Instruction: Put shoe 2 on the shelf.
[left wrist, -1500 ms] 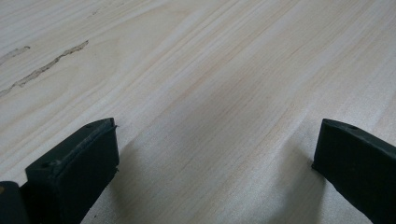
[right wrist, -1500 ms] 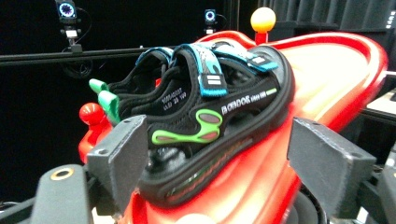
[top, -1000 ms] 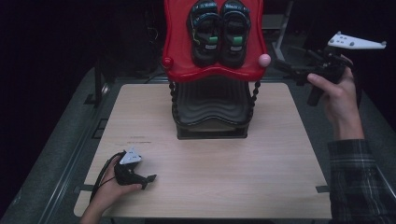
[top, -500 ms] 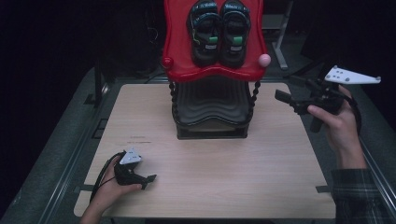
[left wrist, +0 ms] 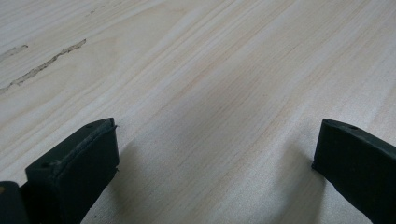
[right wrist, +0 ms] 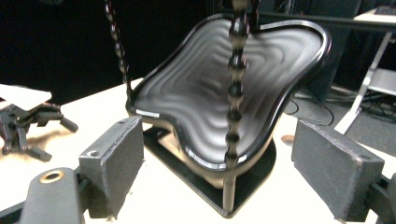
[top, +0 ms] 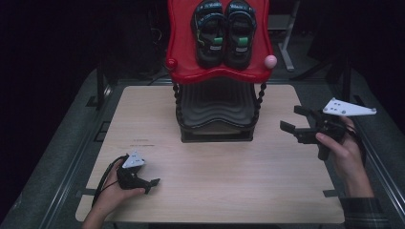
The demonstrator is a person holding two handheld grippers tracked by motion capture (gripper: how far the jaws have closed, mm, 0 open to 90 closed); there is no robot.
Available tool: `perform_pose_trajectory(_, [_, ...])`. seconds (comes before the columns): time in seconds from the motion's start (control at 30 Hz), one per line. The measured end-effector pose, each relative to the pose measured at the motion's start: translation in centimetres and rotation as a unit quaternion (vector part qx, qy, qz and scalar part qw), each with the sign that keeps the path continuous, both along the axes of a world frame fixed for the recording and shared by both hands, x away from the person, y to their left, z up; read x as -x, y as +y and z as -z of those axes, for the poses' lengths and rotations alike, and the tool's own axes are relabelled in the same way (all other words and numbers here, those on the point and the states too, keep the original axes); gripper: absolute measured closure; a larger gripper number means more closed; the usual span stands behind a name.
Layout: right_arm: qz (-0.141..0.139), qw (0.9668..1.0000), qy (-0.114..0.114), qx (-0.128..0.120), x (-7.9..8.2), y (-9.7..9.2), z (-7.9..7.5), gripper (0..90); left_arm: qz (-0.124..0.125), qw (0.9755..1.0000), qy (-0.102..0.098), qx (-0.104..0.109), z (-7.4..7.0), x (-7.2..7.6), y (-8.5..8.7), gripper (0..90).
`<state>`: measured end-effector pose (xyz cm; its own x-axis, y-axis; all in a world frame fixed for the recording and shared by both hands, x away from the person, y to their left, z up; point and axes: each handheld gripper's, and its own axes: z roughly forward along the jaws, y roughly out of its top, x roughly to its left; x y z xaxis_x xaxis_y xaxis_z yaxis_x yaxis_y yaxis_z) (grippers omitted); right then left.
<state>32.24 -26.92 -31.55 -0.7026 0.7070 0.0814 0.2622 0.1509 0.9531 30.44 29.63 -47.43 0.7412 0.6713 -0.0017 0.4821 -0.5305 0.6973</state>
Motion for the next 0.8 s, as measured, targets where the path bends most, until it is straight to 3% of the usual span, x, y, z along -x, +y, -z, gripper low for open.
perform_pose_trajectory(0.53, [0.007,0.9979,0.058,0.029,2.4,-0.6,6.6,16.7,-0.002,1.0,0.0,0.0,0.0,0.1,0.0,0.0])
perform_pose_trajectory(0.8, [0.014,0.9944,0.093,0.049,3.5,-1.2,9.8,16.7,-0.001,1.0,-0.001,0.0,0.0,0.1,0.0,0.0])
